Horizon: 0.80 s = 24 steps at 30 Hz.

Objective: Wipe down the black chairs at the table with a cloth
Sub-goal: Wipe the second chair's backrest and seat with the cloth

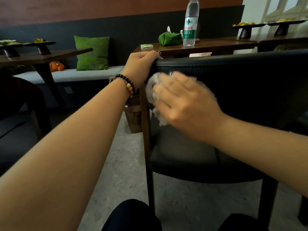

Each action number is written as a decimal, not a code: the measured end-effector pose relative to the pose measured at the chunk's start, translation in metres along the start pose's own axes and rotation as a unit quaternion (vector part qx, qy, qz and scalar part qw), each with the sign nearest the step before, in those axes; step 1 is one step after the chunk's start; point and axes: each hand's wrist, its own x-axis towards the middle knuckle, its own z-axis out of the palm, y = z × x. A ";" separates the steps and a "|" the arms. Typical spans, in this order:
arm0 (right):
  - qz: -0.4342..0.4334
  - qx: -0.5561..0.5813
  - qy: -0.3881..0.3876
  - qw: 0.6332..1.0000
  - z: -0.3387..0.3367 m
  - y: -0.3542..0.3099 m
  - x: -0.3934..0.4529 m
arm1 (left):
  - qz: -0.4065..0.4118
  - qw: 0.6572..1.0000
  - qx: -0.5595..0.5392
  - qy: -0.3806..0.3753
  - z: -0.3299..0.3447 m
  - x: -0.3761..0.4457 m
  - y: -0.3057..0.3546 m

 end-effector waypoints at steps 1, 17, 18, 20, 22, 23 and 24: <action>0.011 0.004 0.040 0.999 0.000 0.005 0.002 | 0.000 1.000 -0.002 0.005 0.000 0.000 0.000; -0.019 0.023 0.109 0.994 -0.011 0.028 -0.011 | 0.020 0.997 -0.058 0.051 0.007 0.000 -0.009; -0.035 0.017 0.107 0.993 -0.009 0.026 -0.018 | 0.020 0.997 -0.051 0.051 0.006 0.000 -0.009; -0.117 0.003 0.048 0.992 0.001 0.012 -0.042 | 0.024 0.998 -0.037 0.043 0.005 -0.002 -0.012; -0.187 -0.003 -0.058 0.981 0.010 -0.002 -0.067 | 0.049 0.998 -0.013 0.037 0.006 -0.007 -0.015; -0.199 0.003 -0.097 0.975 0.013 -0.005 -0.074 | 0.066 0.997 0.002 0.045 0.008 -0.008 -0.017; -0.194 0.016 -0.109 0.975 0.015 -0.005 -0.076 | 0.080 0.995 0.014 0.058 0.010 -0.009 -0.018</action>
